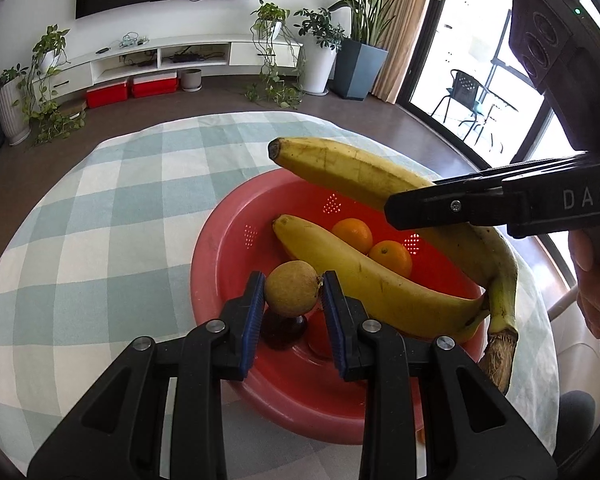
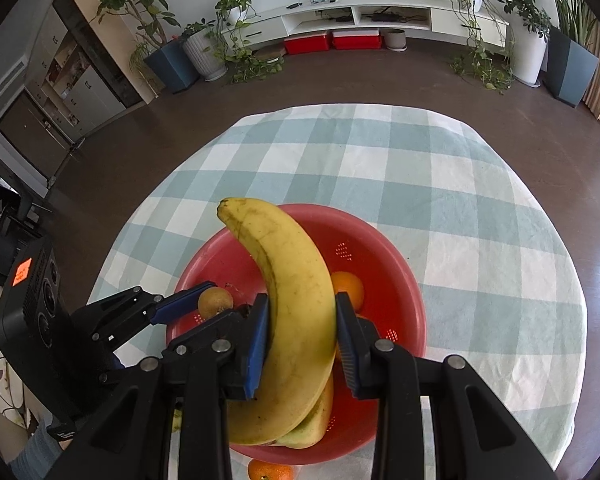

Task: Organize fruits
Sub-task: 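Carry the banana and brown fruit over the red bowl with both grippers, then open both grippers to drop the brown fruit and banana into the bowl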

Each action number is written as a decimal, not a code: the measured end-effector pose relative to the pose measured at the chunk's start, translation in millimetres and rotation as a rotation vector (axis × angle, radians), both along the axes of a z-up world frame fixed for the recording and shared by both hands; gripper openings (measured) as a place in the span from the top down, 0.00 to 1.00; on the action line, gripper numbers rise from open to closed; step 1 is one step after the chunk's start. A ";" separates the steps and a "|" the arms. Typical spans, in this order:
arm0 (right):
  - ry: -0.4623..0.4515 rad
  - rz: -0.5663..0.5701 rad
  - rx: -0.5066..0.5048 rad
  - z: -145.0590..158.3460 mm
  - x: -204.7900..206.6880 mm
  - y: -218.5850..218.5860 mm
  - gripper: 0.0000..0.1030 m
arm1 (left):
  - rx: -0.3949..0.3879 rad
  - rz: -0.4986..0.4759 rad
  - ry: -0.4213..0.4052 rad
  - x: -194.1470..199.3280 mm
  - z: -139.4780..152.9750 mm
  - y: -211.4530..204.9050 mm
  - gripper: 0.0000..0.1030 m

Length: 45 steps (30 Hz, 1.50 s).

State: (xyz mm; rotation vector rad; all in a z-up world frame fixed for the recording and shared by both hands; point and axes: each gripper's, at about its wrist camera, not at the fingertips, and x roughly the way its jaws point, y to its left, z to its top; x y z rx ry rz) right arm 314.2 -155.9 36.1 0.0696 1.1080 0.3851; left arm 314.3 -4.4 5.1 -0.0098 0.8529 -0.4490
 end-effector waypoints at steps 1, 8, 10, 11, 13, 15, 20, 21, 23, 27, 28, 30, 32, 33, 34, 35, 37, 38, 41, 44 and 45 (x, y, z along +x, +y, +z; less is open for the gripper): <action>0.000 0.000 -0.001 -0.6 0.1 1.2 0.66 | 0.000 -0.001 -0.003 0.4 -0.8 0.4 0.74; -0.012 -0.006 -0.032 -0.9 -0.7 4.1 0.66 | -0.012 -0.017 0.008 -0.9 -0.8 -0.3 0.74; -0.009 -0.009 -0.035 -1.6 -0.7 4.3 0.66 | -0.019 -0.015 0.011 -1.0 -0.4 0.2 0.74; -0.008 -0.010 -0.037 -2.4 -0.6 4.8 0.66 | -0.024 -0.013 0.014 -0.9 -0.2 0.7 0.73; -0.005 -0.012 -0.040 -4.1 -0.8 6.1 0.66 | -0.031 -0.007 0.017 -1.4 1.1 1.7 0.73; -0.005 -0.014 -0.039 -4.1 -1.3 6.7 0.66 | -0.039 -0.002 0.020 -1.1 1.5 3.8 0.72; 0.000 -0.010 -0.047 -6.2 -1.9 9.1 0.66 | -0.073 -0.006 0.024 -1.4 2.0 8.0 0.69; 0.002 -0.013 -0.042 -6.4 -1.9 8.7 0.66 | -0.080 -0.005 0.026 -1.4 2.5 8.6 0.68; 0.003 -0.017 -0.036 -6.2 -2.2 8.4 0.66 | -0.103 0.000 0.034 -1.7 2.9 11.1 0.68; 0.012 -0.020 -0.022 -6.1 -2.7 9.7 0.66 | -0.147 0.002 0.037 -5.9 2.8 16.7 0.68; 0.012 -0.022 -0.019 -6.1 -3.0 10.3 0.66 | -0.157 0.004 0.036 -7.4 2.9 17.8 0.68; 0.012 -0.028 -0.009 -5.8 -3.4 10.1 0.66 | -0.176 0.011 0.034 -9.5 3.6 20.7 0.68; 0.013 -0.034 0.003 -5.1 -3.7 9.8 0.66 | -0.197 0.016 0.036 -10.1 3.9 23.9 0.68; 0.012 -0.036 0.005 -4.7 -3.7 10.2 0.66 | -0.206 0.019 0.039 -11.0 4.1 24.9 0.68; 0.012 -0.037 0.006 -4.4 -3.9 10.3 0.66 | -0.211 0.023 0.041 -11.4 4.7 25.8 0.68; 0.011 -0.038 0.006 -4.0 -4.0 10.7 0.66 | -0.211 0.028 0.040 -12.3 5.4 26.6 0.68; 0.010 -0.044 0.005 -3.7 -3.9 10.8 0.66 | -0.207 0.034 0.038 -15.4 6.5 27.2 0.67; 0.008 -0.048 0.005 -3.5 -3.8 10.2 0.66 | -0.201 0.041 0.034 -17.2 7.5 28.0 0.65; 0.005 -0.057 0.015 -3.1 -4.4 9.3 0.66 | -0.193 0.066 0.025 -21.8 10.7 30.6 0.63; 0.009 -0.061 0.018 -4.8 -5.1 9.4 0.66 | -0.155 0.080 0.007 -27.8 15.2 27.3 0.63; 0.009 -0.064 0.022 -4.7 -5.3 8.6 0.66 | -0.158 0.088 0.003 -30.1 16.1 29.4 0.63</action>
